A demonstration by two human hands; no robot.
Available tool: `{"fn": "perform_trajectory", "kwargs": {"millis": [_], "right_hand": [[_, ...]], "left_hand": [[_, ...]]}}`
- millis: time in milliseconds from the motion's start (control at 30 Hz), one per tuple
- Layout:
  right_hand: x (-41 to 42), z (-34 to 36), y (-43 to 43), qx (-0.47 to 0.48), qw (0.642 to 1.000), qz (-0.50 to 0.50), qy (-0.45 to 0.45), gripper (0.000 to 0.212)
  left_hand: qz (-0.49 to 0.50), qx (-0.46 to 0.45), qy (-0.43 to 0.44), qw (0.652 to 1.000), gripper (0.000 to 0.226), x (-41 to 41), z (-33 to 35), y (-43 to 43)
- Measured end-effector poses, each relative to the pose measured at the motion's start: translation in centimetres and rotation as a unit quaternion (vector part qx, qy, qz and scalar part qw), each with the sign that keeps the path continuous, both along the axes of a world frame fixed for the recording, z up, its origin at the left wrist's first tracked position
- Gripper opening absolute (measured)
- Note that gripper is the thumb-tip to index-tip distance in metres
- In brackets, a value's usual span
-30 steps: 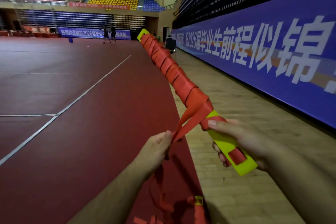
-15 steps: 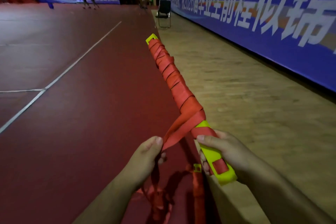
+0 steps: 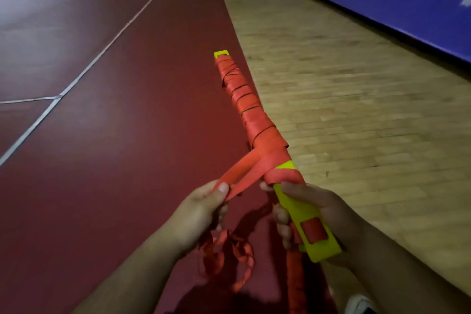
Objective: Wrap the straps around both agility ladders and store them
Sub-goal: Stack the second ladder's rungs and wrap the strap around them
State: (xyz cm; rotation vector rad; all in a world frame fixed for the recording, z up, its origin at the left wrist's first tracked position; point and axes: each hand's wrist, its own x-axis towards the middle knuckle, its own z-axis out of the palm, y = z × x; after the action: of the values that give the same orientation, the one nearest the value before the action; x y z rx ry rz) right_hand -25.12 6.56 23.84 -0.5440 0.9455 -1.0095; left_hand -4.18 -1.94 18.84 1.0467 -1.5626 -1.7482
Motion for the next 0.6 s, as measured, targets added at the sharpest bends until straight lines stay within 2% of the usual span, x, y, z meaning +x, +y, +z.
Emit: {"fn": "perform_trajectory", "kwargs": {"millis": [100,233,367,500,600], "right_hand": [[0.3,0.0,0.4,-0.004,0.997,0.045,-0.057,0.067],[0.6,-0.1,0.9,-0.022,0.989,0.113,-0.096,0.064],[1.3,-0.2,1.1,-0.037,0.979,0.165,-0.116,0.054],[1.6,0.0,1.2,-0.043,0.971,0.206,-0.114,0.052],[2.0,0.2,1.2,-0.022,0.954,0.257,-0.152,0.054]], "left_hand": [[0.035,0.014,0.023,0.999,0.056,0.4,-0.6,-0.5],[0.060,-0.007,-0.035,0.998,0.058,0.5,-1.1,-0.8],[0.023,0.064,0.082,0.994,0.055,-0.9,-1.8,0.3],[0.006,0.091,0.128,0.988,0.068,-1.6,-1.9,0.7],[0.010,0.136,0.160,0.978,0.053,-1.7,-2.0,-0.2]]}}
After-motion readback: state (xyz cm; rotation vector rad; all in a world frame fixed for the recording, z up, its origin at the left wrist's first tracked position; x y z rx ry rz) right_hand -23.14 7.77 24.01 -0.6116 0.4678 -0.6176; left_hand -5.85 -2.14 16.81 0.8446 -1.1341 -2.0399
